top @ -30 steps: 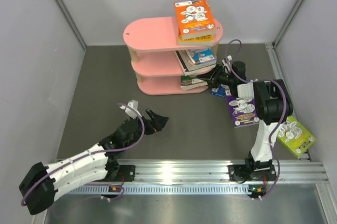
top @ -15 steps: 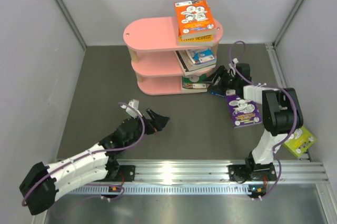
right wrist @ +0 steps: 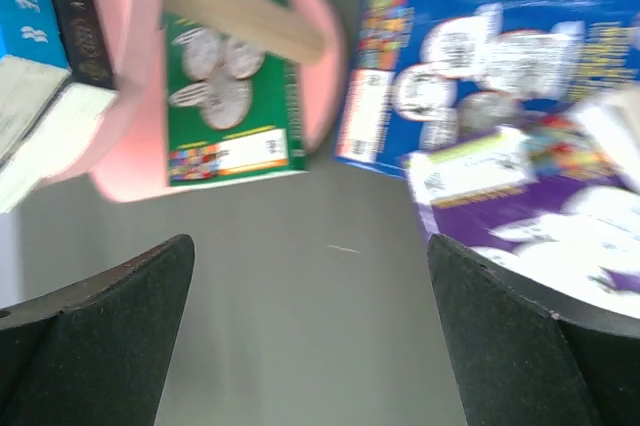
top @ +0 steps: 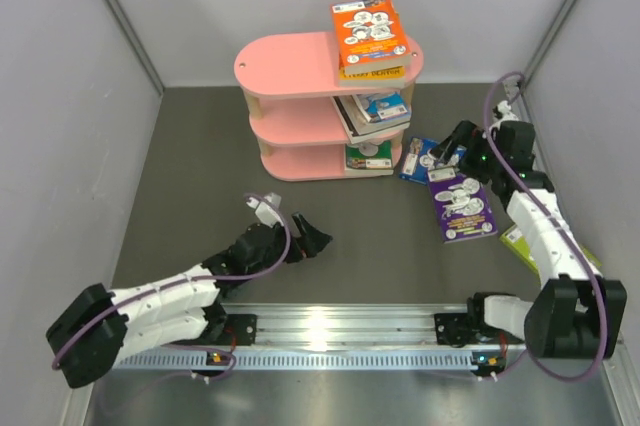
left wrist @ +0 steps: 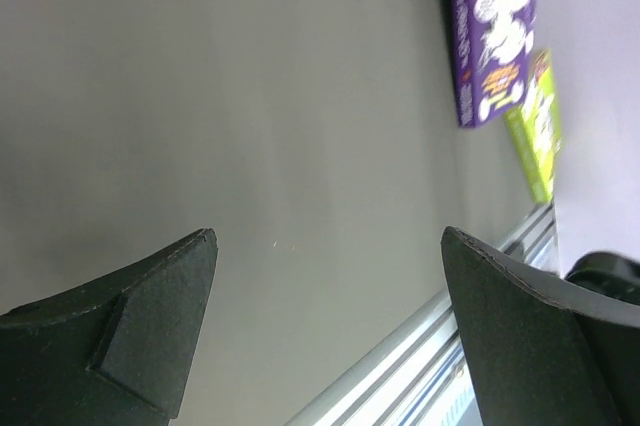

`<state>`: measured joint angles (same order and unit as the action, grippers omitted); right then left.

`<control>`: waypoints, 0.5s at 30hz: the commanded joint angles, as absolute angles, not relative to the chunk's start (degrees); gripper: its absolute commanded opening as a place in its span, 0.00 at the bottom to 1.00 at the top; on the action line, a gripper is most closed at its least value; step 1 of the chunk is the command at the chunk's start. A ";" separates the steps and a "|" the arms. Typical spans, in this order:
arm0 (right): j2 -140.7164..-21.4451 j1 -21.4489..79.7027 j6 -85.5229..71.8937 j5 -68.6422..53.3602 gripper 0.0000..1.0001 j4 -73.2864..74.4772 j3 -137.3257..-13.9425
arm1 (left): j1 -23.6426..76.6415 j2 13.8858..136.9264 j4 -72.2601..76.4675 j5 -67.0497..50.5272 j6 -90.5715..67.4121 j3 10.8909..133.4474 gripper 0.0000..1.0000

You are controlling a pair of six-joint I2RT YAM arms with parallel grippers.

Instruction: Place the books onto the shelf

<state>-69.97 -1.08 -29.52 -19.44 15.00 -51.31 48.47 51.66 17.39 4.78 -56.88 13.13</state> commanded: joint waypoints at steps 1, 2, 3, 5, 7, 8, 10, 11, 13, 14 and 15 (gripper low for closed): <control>-65.93 -3.59 -23.02 -8.27 1.00 26.09 -48.70 | 50.88 56.32 26.87 1.40 -58.62 15.47 0.99; -66.01 -4.73 -23.38 -7.22 1.00 26.54 -46.86 | 51.50 58.86 27.85 1.58 -58.80 15.82 0.99; -67.14 -7.36 -23.29 -7.21 1.00 26.54 -46.06 | 51.94 60.28 28.47 1.32 -58.80 16.34 0.99; -69.16 -9.83 -23.29 -5.64 1.00 27.07 -45.26 | 53.26 63.79 29.53 0.36 -58.71 18.36 0.99; -72.76 -12.74 -24.17 -5.10 1.00 27.51 -46.05 | 54.66 65.73 29.62 0.26 -58.45 20.03 0.99; -73.82 -13.35 -24.34 -4.75 1.00 27.42 -46.40 | 55.10 67.13 29.97 0.26 -58.53 20.30 0.99; -77.41 -14.50 -24.61 -3.00 1.00 27.42 -47.37 | 55.63 68.29 30.58 0.26 -58.80 20.57 0.99; -78.48 -14.85 -24.78 -1.51 1.00 27.51 -47.72 | 55.63 69.16 31.63 -1.30 -58.97 20.39 0.99; -81.02 -16.08 -24.87 -0.97 1.00 26.64 -47.90 | 55.63 69.61 32.52 -1.67 -59.32 19.78 0.99; -81.91 -16.43 -24.96 -1.05 1.00 26.20 -47.90 | 55.72 69.87 32.95 -1.76 -59.33 19.51 0.99; -83.31 -16.87 -24.87 -0.97 1.00 25.93 -47.99 | 55.72 69.87 33.39 -1.84 -59.41 19.42 0.99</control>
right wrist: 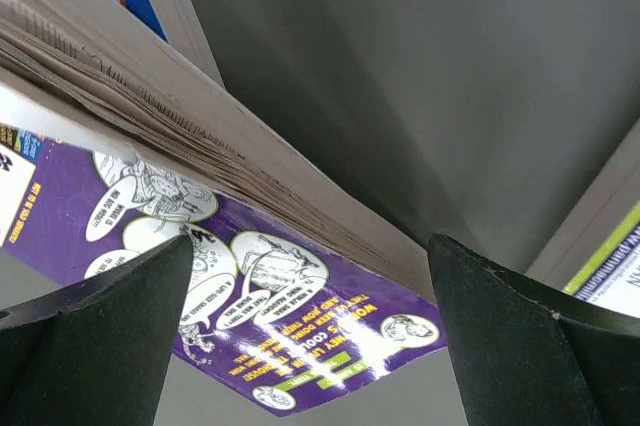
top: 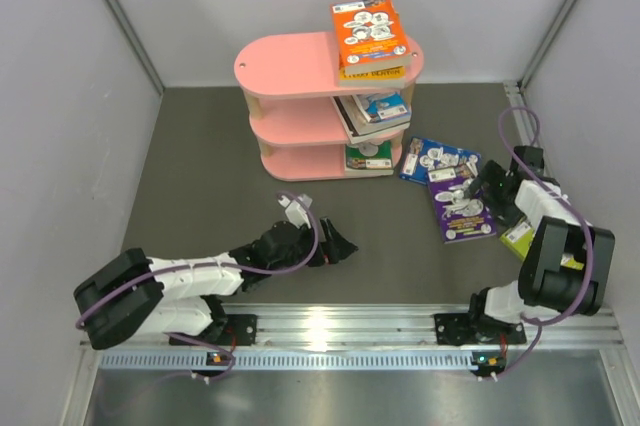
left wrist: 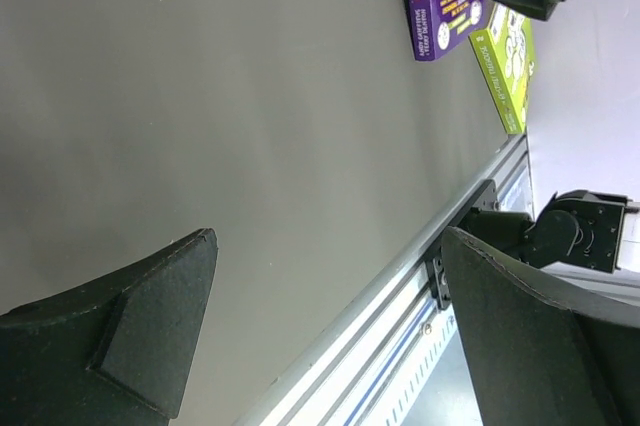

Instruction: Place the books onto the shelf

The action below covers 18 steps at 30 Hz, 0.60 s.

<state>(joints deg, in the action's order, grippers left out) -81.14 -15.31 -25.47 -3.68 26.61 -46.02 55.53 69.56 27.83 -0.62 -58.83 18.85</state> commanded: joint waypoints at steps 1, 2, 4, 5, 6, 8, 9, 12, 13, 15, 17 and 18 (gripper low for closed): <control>-84.02 -16.87 -24.87 -1.05 1.00 24.97 -47.81 | 55.64 70.05 33.49 -1.76 -59.24 19.08 0.99; -84.81 -16.96 -24.87 -0.79 1.00 24.61 -47.73 | 55.72 70.48 33.49 -1.67 -59.15 19.07 0.99; -87.26 -16.88 -25.05 -1.66 1.00 22.34 -46.77 | 55.64 71.45 33.75 -1.85 -58.63 19.16 0.99; -88.23 -16.96 -25.05 -4.98 1.00 21.19 -46.15 | 55.63 71.98 33.92 -1.93 -58.45 19.25 0.99; -90.42 -16.88 -25.40 -7.27 1.00 20.05 -45.62 | 55.63 72.42 34.10 -2.02 -58.36 19.42 0.99; -92.71 -16.87 -25.84 -15.33 1.00 15.14 -43.16 | 55.63 74.34 35.33 -2.37 -58.27 19.95 0.99; -94.46 -16.87 -26.45 -17.73 1.00 13.46 -42.28 | 55.63 75.23 35.68 -2.72 -58.27 20.13 0.99; -96.06 -16.61 -27.85 -24.95 1.00 5.12 -37.72 | 55.63 78.57 37.61 -4.30 -58.71 21.70 0.99; -95.89 -16.61 -27.95 -25.48 1.00 5.10 -36.84 | 55.63 79.97 38.84 -4.65 -59.15 22.23 0.99; -93.88 -16.61 -27.08 -24.88 0.95 6.67 -37.26 | 55.63 81.29 40.25 -5.36 -59.68 22.50 0.99; -91.86 -16.35 -26.98 -23.91 0.75 6.77 -36.83 | 55.63 83.23 41.65 -5.71 -60.20 23.03 0.99; -90.98 -16.00 -26.90 -23.56 0.69 6.77 -36.57 | 55.63 83.84 41.83 -6.06 -60.29 23.29 0.99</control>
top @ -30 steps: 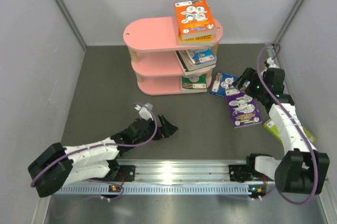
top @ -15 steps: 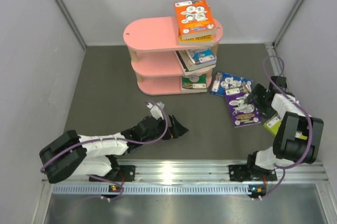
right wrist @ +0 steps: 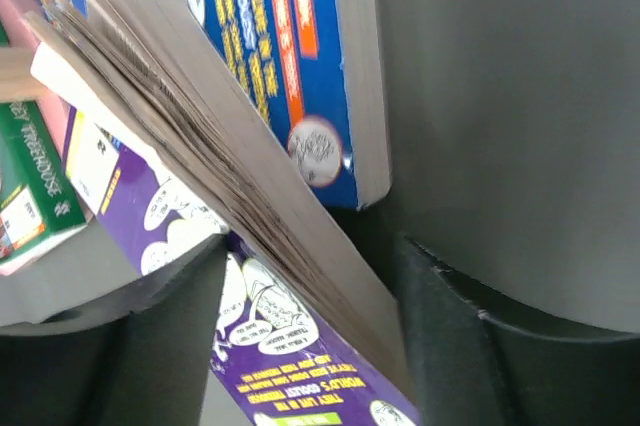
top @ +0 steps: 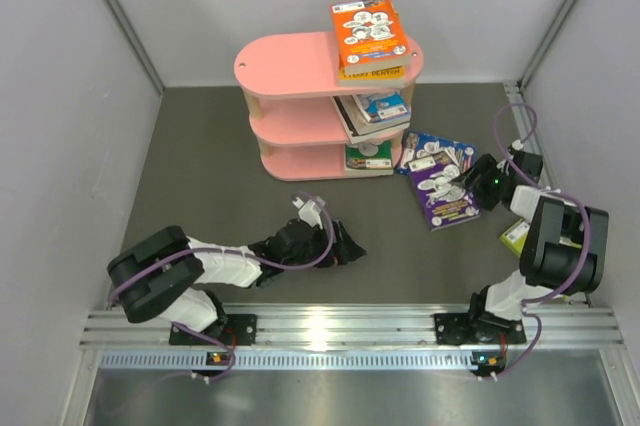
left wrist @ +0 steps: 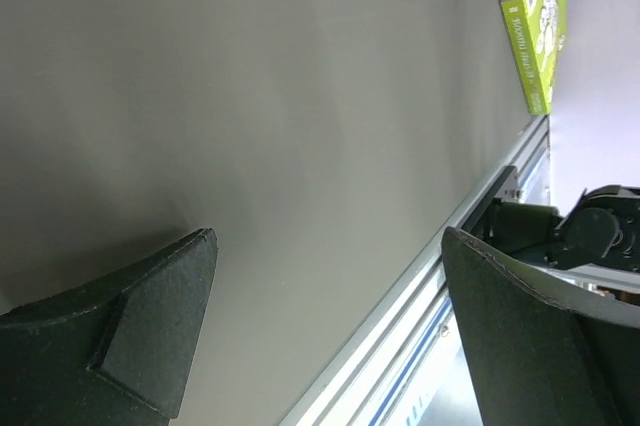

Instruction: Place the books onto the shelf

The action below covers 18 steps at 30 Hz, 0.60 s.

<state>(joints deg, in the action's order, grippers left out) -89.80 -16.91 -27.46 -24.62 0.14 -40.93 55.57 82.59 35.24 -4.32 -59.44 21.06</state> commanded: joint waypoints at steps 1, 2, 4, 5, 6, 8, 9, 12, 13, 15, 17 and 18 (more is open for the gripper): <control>-90.27 -15.91 -26.89 -23.64 0.63 6.85 -36.30 | 55.63 84.28 42.18 -6.24 -60.64 23.73 0.99; -90.35 -15.73 -26.81 -24.86 0.53 6.77 -36.21 | 55.63 85.24 42.62 -6.59 -60.82 23.90 0.99; -91.66 -15.38 -26.89 -26.80 0.47 6.59 -36.30 | 55.63 85.95 42.89 -7.12 -61.26 24.43 0.99; -92.02 -15.12 -27.07 -28.29 0.40 6.24 -36.12 | 55.63 86.13 42.98 -7.29 -61.35 24.43 0.98; -92.28 -14.33 -27.33 -29.00 0.36 5.63 -35.95 | 55.63 86.22 42.80 -7.29 -61.26 24.61 0.98; -91.59 -12.67 -27.51 -29.88 0.27 5.97 -35.86 | 55.63 86.40 42.54 -7.03 -61.26 24.61 0.98; -90.45 -12.13 -28.12 -30.06 0.24 5.89 -35.60 | 55.63 86.48 42.37 -6.94 -61.17 24.61 0.99; -88.51 -8.97 -28.65 -30.15 0.08 6.24 -34.72 | 55.63 87.19 42.27 -6.15 -60.65 25.22 0.99; -87.90 -8.44 -28.91 -30.15 0.04 6.15 -34.19 | 55.63 87.88 41.93 -5.54 -60.38 25.57 0.99; -86.32 -7.21 -30.14 -30.23 0.00 5.28 -33.23 | 55.46 88.68 41.22 -5.10 -59.94 26.62 0.99; -85.52 -6.07 -30.67 -30.76 0.00 5.10 -32.26 | 55.28 90.08 40.61 -5.27 -59.59 28.56 0.99; -84.13 -5.72 -31.28 -31.02 0.00 4.84 -31.91 | 55.20 90.44 40.43 -5.36 -59.50 29.78 0.99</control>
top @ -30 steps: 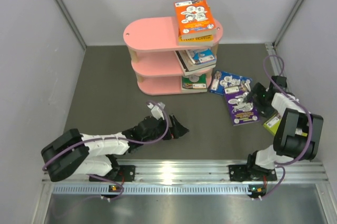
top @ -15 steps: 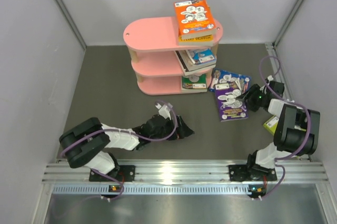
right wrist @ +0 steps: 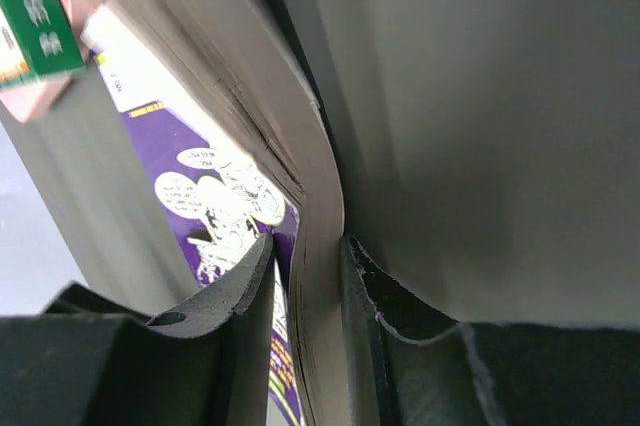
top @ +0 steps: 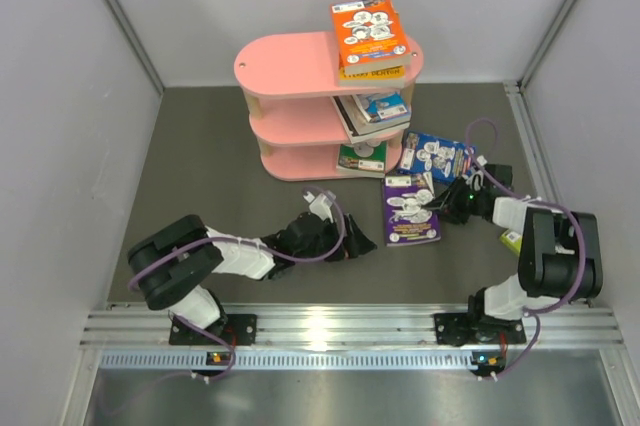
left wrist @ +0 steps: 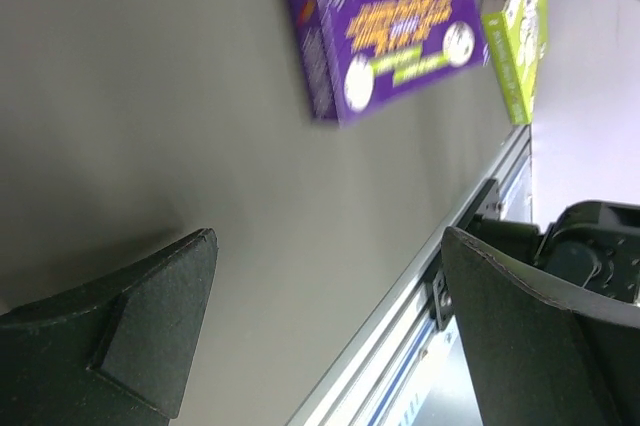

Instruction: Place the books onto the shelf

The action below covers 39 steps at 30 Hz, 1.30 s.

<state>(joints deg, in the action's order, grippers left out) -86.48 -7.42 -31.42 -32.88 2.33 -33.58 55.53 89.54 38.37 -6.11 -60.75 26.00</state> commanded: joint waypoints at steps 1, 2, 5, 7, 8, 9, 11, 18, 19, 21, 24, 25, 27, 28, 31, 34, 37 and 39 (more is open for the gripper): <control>-83.15 -5.36 -31.55 -31.55 0.00 4.92 -31.21 | 55.11 90.70 40.26 -5.45 -59.41 30.23 0.98; -81.84 -4.49 -32.25 -31.90 0.00 5.01 -30.85 | 55.02 90.44 39.47 -5.28 -59.33 30.67 0.98; -75.34 -2.03 -33.39 -33.13 0.00 6.50 -29.62 | 54.67 88.08 36.49 -3.52 -58.54 30.68 0.98; -69.45 -1.23 -34.89 -35.32 0.00 6.68 -28.30 | 54.05 84.40 35.34 -2.99 -58.10 29.01 0.98; -67.52 -0.88 -36.81 -35.94 0.00 6.85 -27.95 | 53.88 82.81 34.55 -2.55 -57.92 28.39 0.98; -63.93 -0.53 -37.78 -36.47 0.00 6.86 -27.60 | 53.44 81.05 31.41 -1.59 -57.14 27.43 0.98; -60.92 -0.44 -40.33 -38.23 0.00 6.94 -27.77 | 53.26 75.25 27.53 1.30 -56.34 26.55 0.98; -55.46 2.90 -50.53 -40.34 0.00 0.46 -29.79 | 52.04 57.33 14.07 9.93 -54.05 22.07 0.99; -55.63 3.25 -51.67 -40.08 0.00 -1.74 -30.06 | 51.94 56.00 12.50 10.54 -54.14 21.63 0.99; -56.33 4.21 -54.57 -39.73 0.00 -4.91 -30.41 | 51.86 52.58 10.73 11.07 -54.40 21.01 0.99; -57.48 4.92 -58.96 -38.59 0.00 -10.80 -29.10 | 51.86 48.62 7.48 11.86 -54.67 20.66 0.99; -58.18 5.01 -59.84 -37.89 0.00 -12.29 -28.57 | 51.86 47.82 6.77 12.13 -54.67 20.48 0.99; -60.90 5.01 -63.62 -37.71 0.00 -19.13 -26.56 | 51.86 45.54 5.02 12.66 -55.02 20.04 0.99; -62.04 5.01 -65.29 -38.14 0.00 -22.29 -25.67 | 51.77 44.83 4.66 12.74 -55.11 19.78 0.99; -67.49 5.45 -72.05 -38.32 0.00 -33.37 -23.91 | 51.86 42.81 3.43 13.01 -55.46 19.07 0.99; -72.50 6.32 -74.70 -37.80 0.00 -40.50 -24.52 | 51.86 41.75 2.37 13.36 -55.55 18.72 0.99; -77.61 7.47 -77.34 -37.27 0.00 -47.54 -26.63 | 51.77 41.31 2.11 13.71 -55.28 18.54 0.99; -79.80 7.82 -77.61 -36.92 0.00 -48.16 -28.47 | 51.77 41.57 2.20 13.97 -55.20 18.54 0.99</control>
